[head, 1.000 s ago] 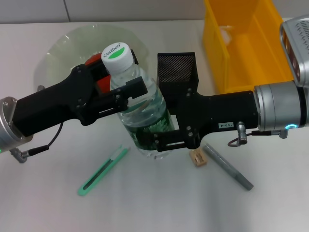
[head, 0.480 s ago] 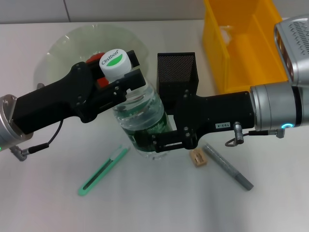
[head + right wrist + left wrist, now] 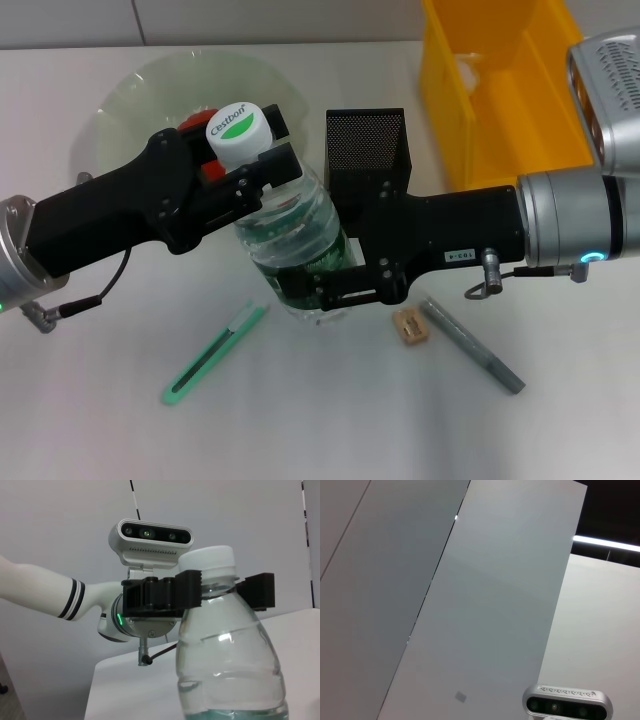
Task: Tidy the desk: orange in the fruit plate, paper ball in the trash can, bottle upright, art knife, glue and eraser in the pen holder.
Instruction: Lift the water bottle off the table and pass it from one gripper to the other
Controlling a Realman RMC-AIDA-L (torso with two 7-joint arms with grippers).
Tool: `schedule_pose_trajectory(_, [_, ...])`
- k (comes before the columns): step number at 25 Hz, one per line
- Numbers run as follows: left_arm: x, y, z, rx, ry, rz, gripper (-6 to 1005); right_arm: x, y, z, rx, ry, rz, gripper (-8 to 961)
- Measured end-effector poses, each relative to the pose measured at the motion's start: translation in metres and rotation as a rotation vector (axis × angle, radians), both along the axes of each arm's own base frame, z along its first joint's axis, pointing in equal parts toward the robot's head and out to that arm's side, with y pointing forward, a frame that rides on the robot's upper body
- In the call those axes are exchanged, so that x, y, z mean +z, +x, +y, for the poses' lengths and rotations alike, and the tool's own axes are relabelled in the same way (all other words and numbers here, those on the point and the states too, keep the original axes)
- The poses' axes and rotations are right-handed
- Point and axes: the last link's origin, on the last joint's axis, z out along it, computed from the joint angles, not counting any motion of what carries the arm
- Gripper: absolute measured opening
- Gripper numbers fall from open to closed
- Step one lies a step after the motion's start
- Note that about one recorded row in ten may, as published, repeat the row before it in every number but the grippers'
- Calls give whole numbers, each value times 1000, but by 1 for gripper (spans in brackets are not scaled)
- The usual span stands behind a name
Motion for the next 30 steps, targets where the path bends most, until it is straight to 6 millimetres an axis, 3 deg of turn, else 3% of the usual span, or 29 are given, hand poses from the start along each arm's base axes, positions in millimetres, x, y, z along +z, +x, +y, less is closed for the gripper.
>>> schedule_pose_trajectory(30, [7, 0, 3, 13, 7, -17, 444, -5, 1, 0, 0, -12, 0, 726])
